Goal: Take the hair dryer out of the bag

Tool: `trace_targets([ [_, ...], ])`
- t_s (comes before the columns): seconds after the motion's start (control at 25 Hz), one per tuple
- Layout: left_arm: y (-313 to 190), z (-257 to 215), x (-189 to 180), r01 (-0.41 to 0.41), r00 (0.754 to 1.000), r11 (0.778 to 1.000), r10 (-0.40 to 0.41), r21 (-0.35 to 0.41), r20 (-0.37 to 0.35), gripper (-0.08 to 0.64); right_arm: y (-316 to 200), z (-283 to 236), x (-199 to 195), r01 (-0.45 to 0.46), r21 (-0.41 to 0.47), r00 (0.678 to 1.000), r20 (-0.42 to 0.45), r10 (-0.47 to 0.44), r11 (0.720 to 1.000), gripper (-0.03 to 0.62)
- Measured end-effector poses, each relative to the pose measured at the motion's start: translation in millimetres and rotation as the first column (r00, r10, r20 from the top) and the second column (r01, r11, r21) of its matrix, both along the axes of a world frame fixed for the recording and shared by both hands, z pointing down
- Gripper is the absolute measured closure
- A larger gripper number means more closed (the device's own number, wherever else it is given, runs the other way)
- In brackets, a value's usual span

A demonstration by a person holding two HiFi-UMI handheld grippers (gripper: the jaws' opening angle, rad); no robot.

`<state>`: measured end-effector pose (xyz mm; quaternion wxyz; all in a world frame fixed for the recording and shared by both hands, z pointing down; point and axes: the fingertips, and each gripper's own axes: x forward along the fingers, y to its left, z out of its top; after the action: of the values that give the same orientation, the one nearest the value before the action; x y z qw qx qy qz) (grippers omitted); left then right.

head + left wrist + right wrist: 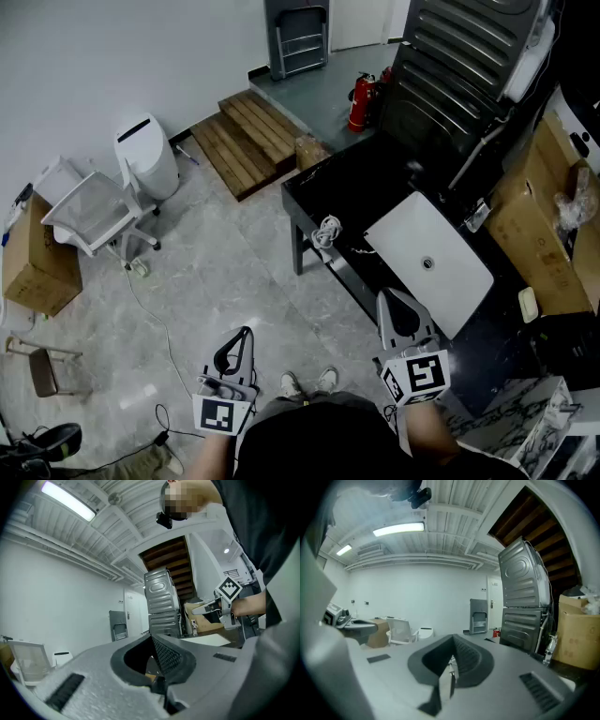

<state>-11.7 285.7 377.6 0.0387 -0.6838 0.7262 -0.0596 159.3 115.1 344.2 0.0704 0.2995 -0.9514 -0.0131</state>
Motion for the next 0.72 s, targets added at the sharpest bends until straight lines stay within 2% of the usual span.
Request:
trace_targets([
  [0.12,-1,-6,14,0.002,1.000,1.000,-0.002,0.028,-0.012,0.537,2,-2,14,0.000,0.002,1.000,-0.003,0.000,1.000,0.580],
  [0.44,-12,-15,30,0.021,1.000,0.999,-0.021,0.034,-0.010,0.538,-3,-5,31,0.021,0.007,1.000,0.014,-0.021,1.000,0.580],
  [0.6,-14,-19,35,0.040,0.999,0.999,-0.040,0.031,0.014,0.537,-4,-3,36,0.079,-0.070,0.992,0.103,-0.071,0.994,0.580],
  [0.72,-17,-20,38,0.047,0.998,0.998,-0.049,0.035,0.047,0.537,-5,6,35,0.121,-0.088,0.987,0.115,-0.111,0.989,0.580],
])
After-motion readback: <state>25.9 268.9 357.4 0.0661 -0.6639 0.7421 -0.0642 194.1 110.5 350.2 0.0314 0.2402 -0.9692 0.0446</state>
